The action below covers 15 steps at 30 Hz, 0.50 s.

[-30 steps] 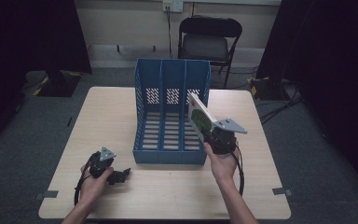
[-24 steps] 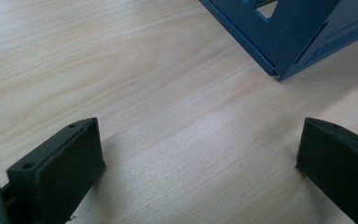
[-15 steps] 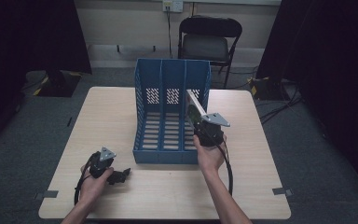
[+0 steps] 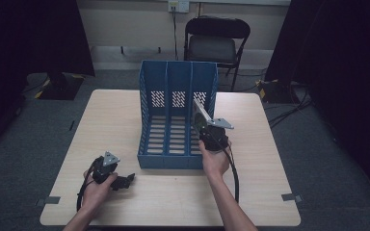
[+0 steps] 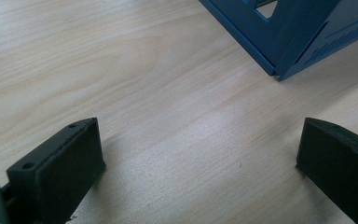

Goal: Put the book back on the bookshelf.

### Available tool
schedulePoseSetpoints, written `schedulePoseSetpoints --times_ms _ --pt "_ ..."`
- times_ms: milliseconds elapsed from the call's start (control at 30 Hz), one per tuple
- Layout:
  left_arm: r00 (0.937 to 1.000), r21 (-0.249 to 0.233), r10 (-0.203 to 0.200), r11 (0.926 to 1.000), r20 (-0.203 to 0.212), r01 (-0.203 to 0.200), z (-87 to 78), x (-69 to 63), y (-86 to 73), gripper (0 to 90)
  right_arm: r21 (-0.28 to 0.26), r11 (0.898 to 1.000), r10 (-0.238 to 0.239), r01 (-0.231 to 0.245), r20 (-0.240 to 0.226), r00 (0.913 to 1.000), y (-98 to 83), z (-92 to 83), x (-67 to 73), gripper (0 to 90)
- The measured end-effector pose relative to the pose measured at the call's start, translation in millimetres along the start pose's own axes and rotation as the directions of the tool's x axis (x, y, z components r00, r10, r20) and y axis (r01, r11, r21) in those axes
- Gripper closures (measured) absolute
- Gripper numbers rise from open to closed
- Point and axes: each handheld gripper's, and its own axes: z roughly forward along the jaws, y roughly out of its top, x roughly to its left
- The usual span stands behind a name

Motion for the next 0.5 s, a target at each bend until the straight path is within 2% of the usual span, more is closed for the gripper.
schedulePoseSetpoints --times_ms 200,333,500 --pt "1.0 0.001 0.0 1.0 0.0 0.0 -0.1 -0.1 0.0 0.0 0.035 0.999 0.0 0.0 0.005 1.0 -3.2 4.2 -0.1 76.3" --pt "1.0 0.001 0.0 1.0 0.0 0.0 -0.1 -0.1 0.0 0.0 0.034 0.999 0.005 -0.005 -0.009 0.9999 -4.5 4.9 -0.6 76.3" --pt "1.0 0.0 0.0 1.0 0.0 0.0 -0.1 0.0 0.0 0.0 0.04 0.999 -0.011 0.012 -0.016 0.9998 -8.1 7.2 1.2 76.1"
